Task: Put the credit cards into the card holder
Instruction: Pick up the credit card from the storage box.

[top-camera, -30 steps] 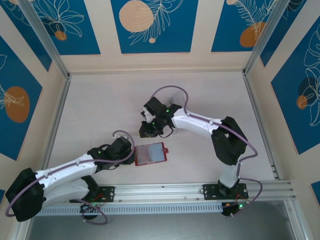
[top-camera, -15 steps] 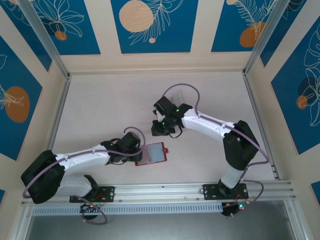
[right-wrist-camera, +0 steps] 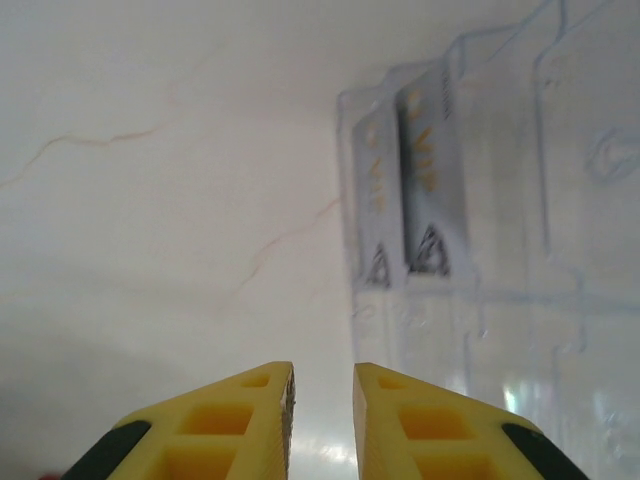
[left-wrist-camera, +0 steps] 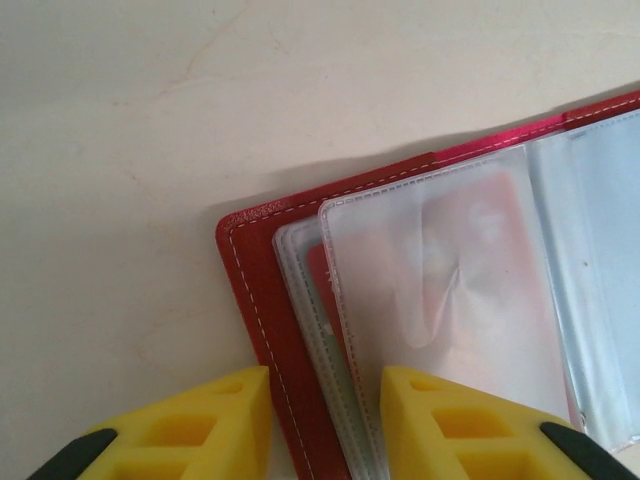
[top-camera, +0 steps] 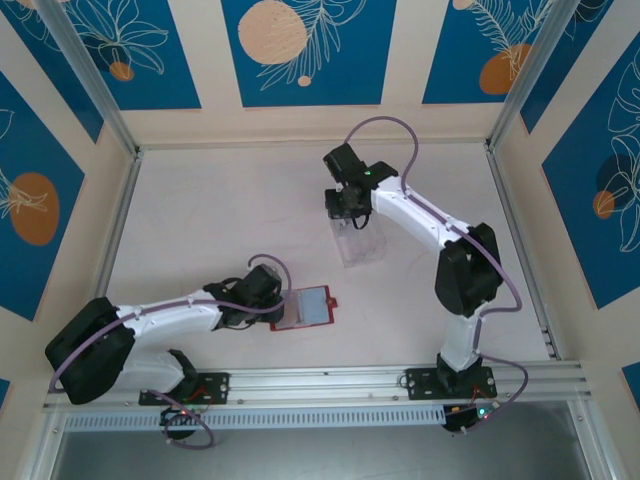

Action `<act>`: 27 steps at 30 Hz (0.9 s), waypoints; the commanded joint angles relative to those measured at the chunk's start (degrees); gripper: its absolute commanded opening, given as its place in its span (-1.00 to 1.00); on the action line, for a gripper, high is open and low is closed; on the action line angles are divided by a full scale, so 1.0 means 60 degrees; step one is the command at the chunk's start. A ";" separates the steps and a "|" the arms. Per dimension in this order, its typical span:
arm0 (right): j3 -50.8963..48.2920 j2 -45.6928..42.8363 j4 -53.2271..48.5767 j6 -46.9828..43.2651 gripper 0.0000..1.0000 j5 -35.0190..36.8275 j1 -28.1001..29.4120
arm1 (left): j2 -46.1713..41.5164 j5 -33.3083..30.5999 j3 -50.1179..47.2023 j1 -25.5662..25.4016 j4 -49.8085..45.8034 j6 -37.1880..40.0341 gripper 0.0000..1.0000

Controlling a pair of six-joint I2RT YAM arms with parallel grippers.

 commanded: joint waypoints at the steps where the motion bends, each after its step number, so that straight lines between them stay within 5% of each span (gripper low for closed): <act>1: 0.0803 0.0774 -0.0797 -0.0567 -0.51 0.0870 -0.0188 | 0.0103 -0.0114 -0.0356 -0.0118 -0.0246 -0.0082 -0.36; 14: 0.2308 0.2488 -0.1237 -0.1167 -0.51 0.1298 -0.0649 | -0.0142 -0.0096 -0.0605 -0.0147 -0.0217 -0.0237 -0.39; 27: 0.2646 0.3079 -0.1020 -0.1423 -0.53 0.0340 -0.0873 | -0.0148 -0.0114 -0.0606 -0.0147 -0.0245 -0.0251 -0.39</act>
